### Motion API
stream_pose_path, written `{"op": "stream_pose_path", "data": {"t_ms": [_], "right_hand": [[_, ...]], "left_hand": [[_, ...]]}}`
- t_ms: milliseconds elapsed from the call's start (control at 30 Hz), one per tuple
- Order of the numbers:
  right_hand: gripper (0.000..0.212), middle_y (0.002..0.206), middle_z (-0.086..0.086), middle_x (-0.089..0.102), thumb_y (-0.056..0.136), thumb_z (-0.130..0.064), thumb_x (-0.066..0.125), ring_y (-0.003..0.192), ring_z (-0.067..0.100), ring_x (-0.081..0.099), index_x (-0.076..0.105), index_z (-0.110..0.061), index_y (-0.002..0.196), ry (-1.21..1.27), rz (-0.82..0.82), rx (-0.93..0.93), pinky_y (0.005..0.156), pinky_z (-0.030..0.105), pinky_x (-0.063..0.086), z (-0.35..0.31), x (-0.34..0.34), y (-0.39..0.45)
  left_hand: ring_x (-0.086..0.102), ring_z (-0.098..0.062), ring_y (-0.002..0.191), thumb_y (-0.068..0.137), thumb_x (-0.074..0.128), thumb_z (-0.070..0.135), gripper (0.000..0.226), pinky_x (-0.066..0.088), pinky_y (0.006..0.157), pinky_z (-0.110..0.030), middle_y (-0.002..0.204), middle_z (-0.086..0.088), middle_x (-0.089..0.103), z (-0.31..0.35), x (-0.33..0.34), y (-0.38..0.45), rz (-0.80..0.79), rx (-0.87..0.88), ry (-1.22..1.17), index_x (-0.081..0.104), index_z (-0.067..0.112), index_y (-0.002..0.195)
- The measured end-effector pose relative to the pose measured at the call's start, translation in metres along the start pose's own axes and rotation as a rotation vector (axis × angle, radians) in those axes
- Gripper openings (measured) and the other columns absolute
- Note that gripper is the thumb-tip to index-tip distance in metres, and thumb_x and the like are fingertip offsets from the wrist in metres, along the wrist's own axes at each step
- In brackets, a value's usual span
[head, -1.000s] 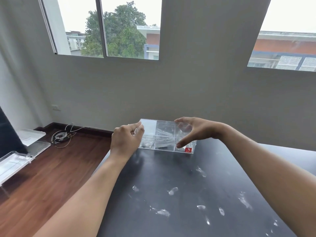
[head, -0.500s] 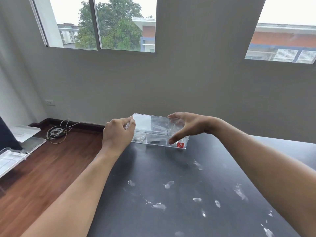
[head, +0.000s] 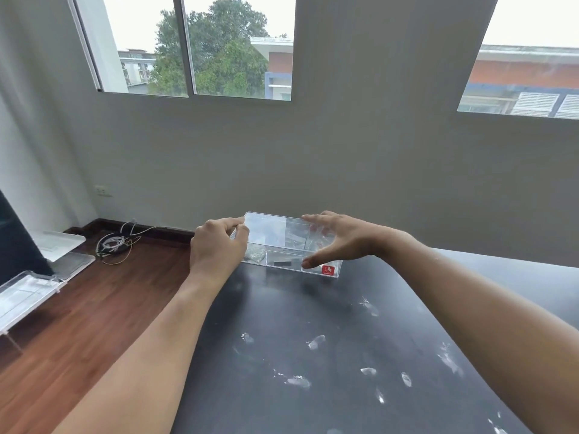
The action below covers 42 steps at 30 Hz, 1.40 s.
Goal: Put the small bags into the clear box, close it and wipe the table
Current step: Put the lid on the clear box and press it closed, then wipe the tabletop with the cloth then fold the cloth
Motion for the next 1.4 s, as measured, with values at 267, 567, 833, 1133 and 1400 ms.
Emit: {"op": "stream_pose_path", "data": {"t_ms": [267,567,833,1133,1400], "right_hand": [[0.110,0.172,-0.003,0.018,0.079,-0.071,0.073,0.159,0.014,0.008,0.023,-0.022,0.163,-0.048,0.201,-0.107,0.130,0.047,0.000,-0.009,0.003,-0.032],[0.077,0.170,-0.001,0.025,0.096,-0.048,0.067,0.156,0.020,0.024,0.035,-0.019,0.160,-0.010,0.349,0.084,0.124,0.030,0.021,0.034,-0.045,-0.131],[0.055,0.163,-0.001,0.037,0.107,-0.026,0.053,0.153,0.021,0.028,0.037,-0.021,0.159,-0.064,0.473,0.381,0.120,0.033,0.025,0.100,-0.082,-0.278],[0.041,0.147,0.004,0.060,0.102,-0.019,0.062,0.139,0.022,0.051,0.060,-0.016,0.143,-0.072,0.501,0.699,0.116,0.033,0.037,0.186,-0.090,-0.447],[0.052,0.136,0.006,0.067,0.091,-0.023,0.078,0.127,0.019,0.062,0.062,-0.016,0.140,0.054,0.563,0.838,0.111,0.027,0.043,0.239,-0.049,-0.529]], "left_hand": [[0.068,-0.034,0.107,0.093,0.058,0.032,0.031,0.051,0.089,-0.040,0.113,-0.006,0.077,0.018,-0.007,-0.008,0.028,0.074,0.116,0.076,0.021,0.115],[0.068,-0.025,0.110,0.091,0.065,0.024,0.024,0.050,0.098,-0.043,0.115,0.000,0.075,0.118,0.012,-0.052,-0.052,0.436,0.050,0.076,0.018,0.111],[0.071,-0.015,0.102,0.085,0.061,0.039,0.033,0.051,0.094,-0.033,0.108,0.005,0.077,0.238,0.100,-0.163,-0.396,0.632,-0.084,0.076,0.023,0.110],[0.068,-0.015,0.102,0.090,0.063,0.043,0.028,0.046,0.097,-0.035,0.106,0.009,0.076,0.353,0.178,-0.308,-0.668,0.802,-0.107,0.076,0.028,0.110],[0.061,-0.020,0.114,0.088,0.050,0.068,0.052,0.040,0.092,-0.041,0.116,0.007,0.070,0.376,0.236,-0.380,-0.741,0.812,0.140,0.069,0.030,0.117]]}}
Point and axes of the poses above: each hand's wrist, its own y-axis towards the middle knuckle, its own x-axis out of the palm, z = x × y, the point moved 8 cm from there along y, towards the middle knuckle
